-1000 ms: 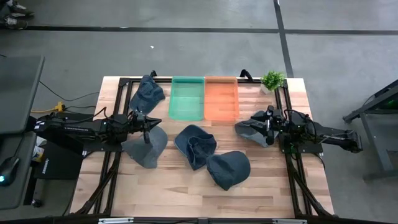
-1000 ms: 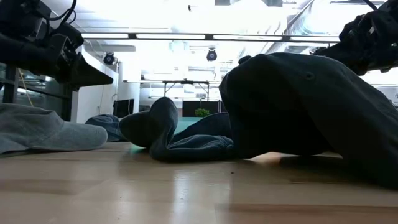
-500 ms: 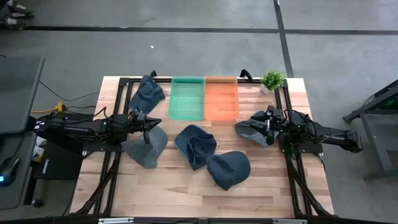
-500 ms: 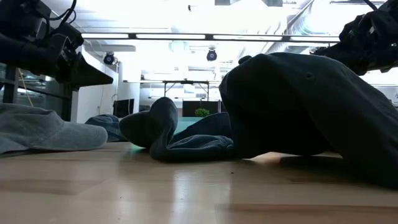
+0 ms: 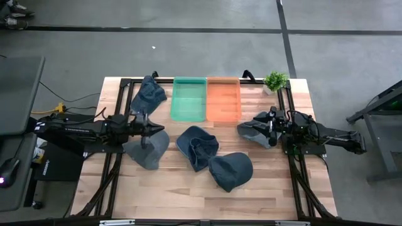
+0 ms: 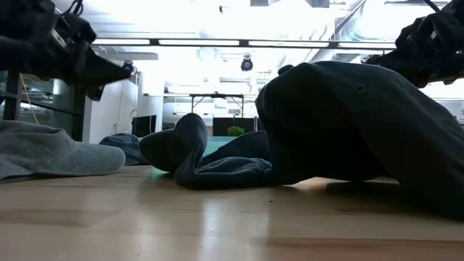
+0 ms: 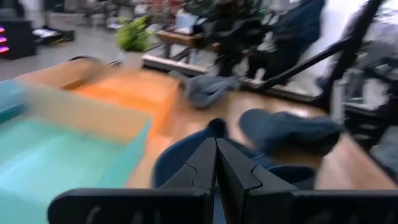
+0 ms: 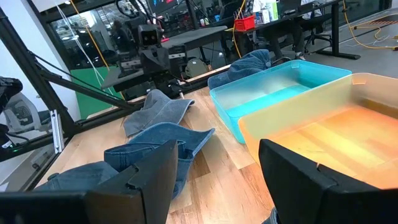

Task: Pick & Place hat
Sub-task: Put the left gray cap into the blue bin

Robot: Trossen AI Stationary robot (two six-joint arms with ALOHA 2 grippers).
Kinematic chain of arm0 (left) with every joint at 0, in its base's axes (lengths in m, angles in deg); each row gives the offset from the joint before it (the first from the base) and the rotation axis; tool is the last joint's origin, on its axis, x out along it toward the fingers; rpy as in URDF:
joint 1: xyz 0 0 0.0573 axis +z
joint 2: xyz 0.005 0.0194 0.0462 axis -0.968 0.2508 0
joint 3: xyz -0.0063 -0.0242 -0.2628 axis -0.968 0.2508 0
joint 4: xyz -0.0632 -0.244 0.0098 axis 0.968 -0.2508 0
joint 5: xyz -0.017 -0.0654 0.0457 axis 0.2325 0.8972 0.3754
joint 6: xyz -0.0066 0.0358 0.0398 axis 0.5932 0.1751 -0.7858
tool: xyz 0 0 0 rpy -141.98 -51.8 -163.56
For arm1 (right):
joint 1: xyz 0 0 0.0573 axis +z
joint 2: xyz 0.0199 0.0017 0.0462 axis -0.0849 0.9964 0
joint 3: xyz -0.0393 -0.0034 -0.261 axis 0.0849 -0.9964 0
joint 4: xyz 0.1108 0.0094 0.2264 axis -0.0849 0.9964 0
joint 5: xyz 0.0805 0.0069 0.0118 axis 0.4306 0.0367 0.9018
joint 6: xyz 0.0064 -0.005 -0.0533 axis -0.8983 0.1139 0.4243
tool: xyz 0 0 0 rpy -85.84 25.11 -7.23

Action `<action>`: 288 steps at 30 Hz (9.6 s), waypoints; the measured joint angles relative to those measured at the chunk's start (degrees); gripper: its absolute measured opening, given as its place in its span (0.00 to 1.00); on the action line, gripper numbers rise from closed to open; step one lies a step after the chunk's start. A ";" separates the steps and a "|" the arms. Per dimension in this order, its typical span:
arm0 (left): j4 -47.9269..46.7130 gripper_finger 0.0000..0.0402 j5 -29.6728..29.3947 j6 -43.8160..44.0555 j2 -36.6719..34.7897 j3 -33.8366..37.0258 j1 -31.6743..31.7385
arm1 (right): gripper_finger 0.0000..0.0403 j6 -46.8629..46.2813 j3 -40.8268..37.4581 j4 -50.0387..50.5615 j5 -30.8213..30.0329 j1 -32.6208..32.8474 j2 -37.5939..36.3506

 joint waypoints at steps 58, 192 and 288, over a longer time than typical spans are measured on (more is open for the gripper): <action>-90.65 0.02 5.45 39.85 38.41 -62.05 -0.02 | 0.55 0.00 0.00 0.00 0.02 0.01 -0.02; -87.29 0.00 14.14 26.88 71.95 -87.35 16.71 | 0.55 -0.02 0.00 -0.39 0.02 0.00 0.42; -69.27 0.00 8.76 26.67 94.03 -92.26 36.37 | 0.55 -0.01 0.00 -0.39 0.01 0.00 0.42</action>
